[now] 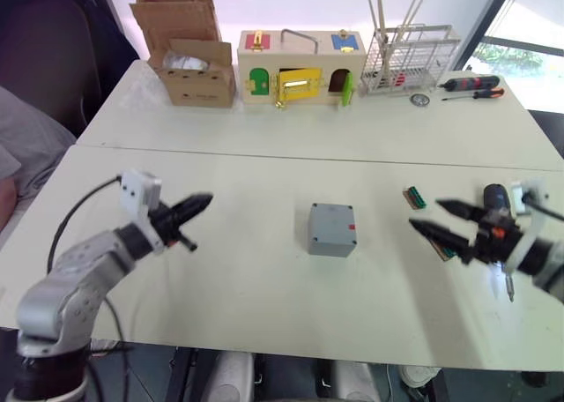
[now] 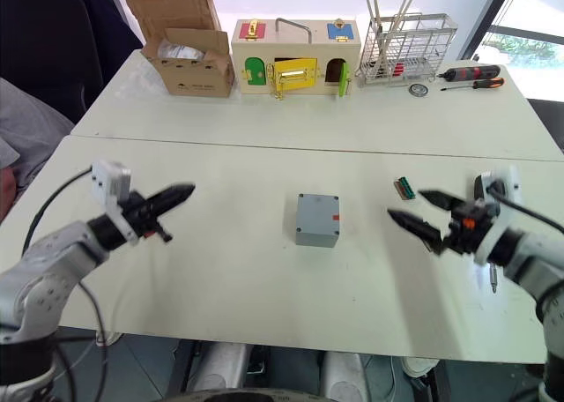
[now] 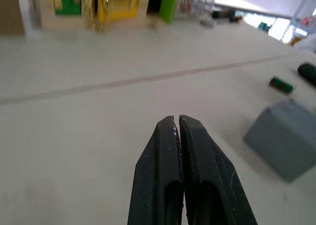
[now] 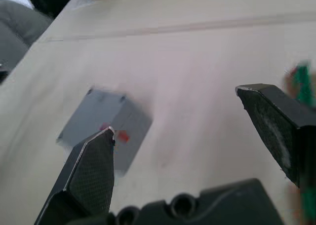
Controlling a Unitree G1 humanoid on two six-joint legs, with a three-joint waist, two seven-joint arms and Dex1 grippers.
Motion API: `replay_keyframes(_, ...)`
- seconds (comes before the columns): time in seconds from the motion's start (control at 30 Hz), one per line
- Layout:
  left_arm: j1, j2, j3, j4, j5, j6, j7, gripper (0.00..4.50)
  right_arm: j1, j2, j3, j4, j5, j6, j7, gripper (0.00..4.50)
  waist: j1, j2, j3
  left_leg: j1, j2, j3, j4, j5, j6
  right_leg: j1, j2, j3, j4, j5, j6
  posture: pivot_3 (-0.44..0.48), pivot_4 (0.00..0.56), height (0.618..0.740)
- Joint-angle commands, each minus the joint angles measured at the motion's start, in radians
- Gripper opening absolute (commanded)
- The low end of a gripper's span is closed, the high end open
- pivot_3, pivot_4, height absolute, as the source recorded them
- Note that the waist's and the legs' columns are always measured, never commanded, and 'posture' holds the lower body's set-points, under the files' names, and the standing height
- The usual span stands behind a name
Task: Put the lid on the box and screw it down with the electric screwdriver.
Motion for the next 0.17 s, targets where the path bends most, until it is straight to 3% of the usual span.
replay_keyframes(0.03,0.062,0.023,-0.01,-0.079,-0.064,0.029,-0.059,0.1,0.115,-0.014,-0.005,-0.071,0.062,0.019,0.055,4.49,0.001,0.0,0.0,0.0,0.0,-0.001,0.0,0.0,0.0,0.0,0.0,0.0,0.0,0.0,0.0,0.0,0.15,0.729)
replay_keyframes(0.17,0.141,-0.028,-0.061,-0.104,-0.127,0.078,-0.04,0.1,0.211,-0.014,0.047,-0.053,0.082,0.004,0.114,4.49,-0.002,0.001,0.0,0.002,0.001,0.0,-0.001,-0.001,0.001,0.001,0.0,0.001,0.001,0.0,-0.001,0.0,0.15,0.729)
